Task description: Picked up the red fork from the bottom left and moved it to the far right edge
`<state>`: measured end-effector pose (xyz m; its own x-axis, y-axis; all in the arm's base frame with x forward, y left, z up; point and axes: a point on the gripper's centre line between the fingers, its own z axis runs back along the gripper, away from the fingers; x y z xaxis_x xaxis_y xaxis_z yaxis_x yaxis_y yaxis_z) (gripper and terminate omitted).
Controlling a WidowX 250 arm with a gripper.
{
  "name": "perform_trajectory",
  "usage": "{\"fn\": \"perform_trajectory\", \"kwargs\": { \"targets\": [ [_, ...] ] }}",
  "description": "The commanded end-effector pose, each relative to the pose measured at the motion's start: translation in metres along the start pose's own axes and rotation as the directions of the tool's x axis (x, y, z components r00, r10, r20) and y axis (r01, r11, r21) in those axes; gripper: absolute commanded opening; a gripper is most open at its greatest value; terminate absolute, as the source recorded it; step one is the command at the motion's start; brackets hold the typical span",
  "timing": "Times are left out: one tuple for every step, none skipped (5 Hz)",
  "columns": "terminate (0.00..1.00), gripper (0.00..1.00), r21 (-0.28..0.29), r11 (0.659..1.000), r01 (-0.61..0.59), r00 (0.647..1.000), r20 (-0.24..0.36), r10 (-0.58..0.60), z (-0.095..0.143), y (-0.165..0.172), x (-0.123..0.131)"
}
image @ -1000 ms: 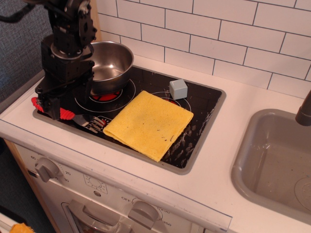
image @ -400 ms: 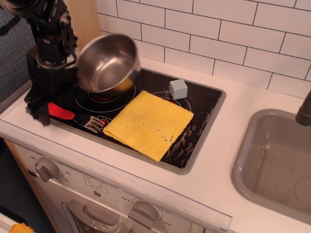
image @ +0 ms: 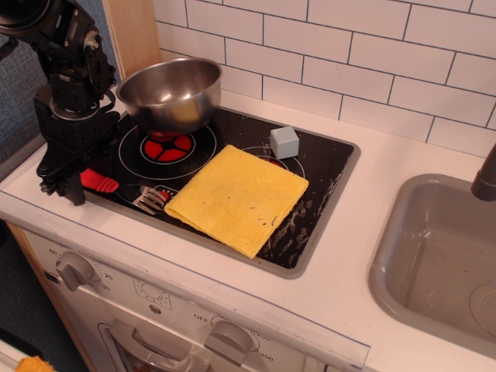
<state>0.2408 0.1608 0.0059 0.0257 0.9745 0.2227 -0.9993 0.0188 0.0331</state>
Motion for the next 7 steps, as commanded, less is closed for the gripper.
{"fn": "perform_trajectory", "kwargs": {
  "targets": [
    [0.00,0.00,0.002,1.000,0.006,1.000,0.022,-0.006,0.006,0.006,-0.007],
    [0.00,0.00,-0.009,1.000,0.023,0.999,0.030,-0.023,0.010,0.003,-0.006],
    [0.00,0.00,-0.031,0.999,0.019,0.998,0.056,-0.017,0.023,0.000,0.001],
    [0.00,0.00,-0.057,0.998,0.017,0.994,0.110,-0.011,0.045,-0.003,0.008],
    [0.00,0.00,-0.111,0.993,0.031,0.986,0.165,-0.013,0.074,-0.011,0.009],
    [0.00,0.00,-0.160,0.983,0.093,0.973,0.224,-0.056,0.100,-0.026,0.000],
    [0.00,0.00,-0.224,0.948,0.224,0.954,0.252,-0.166,0.122,-0.055,-0.031]
  ]
}}
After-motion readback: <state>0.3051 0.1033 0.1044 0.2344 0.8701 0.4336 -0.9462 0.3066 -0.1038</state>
